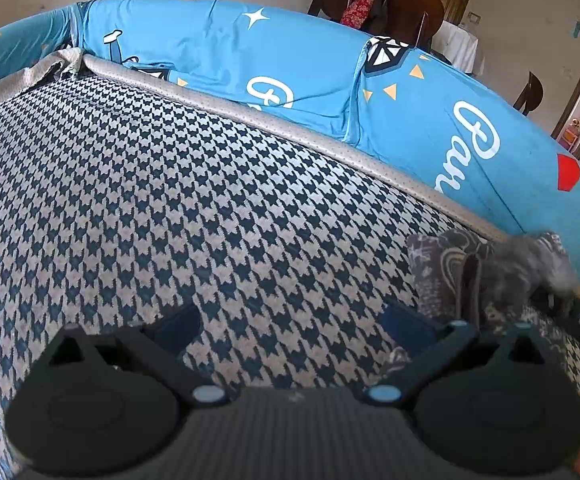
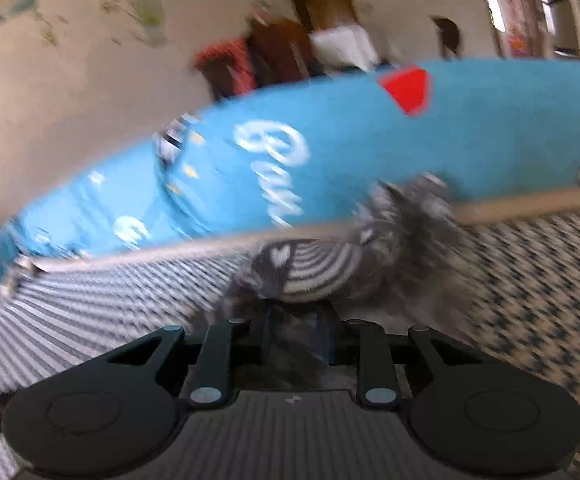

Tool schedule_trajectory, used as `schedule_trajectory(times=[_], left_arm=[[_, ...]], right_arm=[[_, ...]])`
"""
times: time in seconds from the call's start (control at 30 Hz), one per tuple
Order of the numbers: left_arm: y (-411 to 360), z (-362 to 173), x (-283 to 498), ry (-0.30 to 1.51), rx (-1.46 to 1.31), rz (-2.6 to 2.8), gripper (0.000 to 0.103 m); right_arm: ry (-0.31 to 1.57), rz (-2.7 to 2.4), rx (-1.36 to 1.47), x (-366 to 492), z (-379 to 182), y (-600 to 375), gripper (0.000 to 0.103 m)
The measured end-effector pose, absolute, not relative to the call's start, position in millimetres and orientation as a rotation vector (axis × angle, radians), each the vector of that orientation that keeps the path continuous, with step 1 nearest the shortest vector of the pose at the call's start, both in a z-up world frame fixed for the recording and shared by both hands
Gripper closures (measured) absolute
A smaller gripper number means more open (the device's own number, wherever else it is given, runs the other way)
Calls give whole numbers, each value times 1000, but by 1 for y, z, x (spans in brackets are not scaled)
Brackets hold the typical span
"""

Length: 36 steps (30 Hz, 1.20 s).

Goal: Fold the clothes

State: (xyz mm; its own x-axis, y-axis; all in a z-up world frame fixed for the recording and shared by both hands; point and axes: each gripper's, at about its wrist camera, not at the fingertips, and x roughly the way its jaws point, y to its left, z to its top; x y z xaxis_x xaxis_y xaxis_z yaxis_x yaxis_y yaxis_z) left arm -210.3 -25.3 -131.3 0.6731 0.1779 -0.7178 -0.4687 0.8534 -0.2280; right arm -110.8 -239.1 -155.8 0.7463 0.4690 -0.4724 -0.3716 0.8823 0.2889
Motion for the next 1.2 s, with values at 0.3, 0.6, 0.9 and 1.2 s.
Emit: schedule_trajectory(times=[0.3,0.6,0.9,1.2], left_arm=[[-20,-133,-211,769,-436,376,0],[-21,-137,-207,790,-439,378,0],[-30,-137,-201,795,-413,365,0],[-40,-135,-201,785,-386,347,0]], right_arm=[[566,545,182,-86,-178,-199,78],[693,607,190,-60,-214,-187,78],[674,599,269,-75,-182,-209,73],[663,535,239,-125,-158,-251,65]])
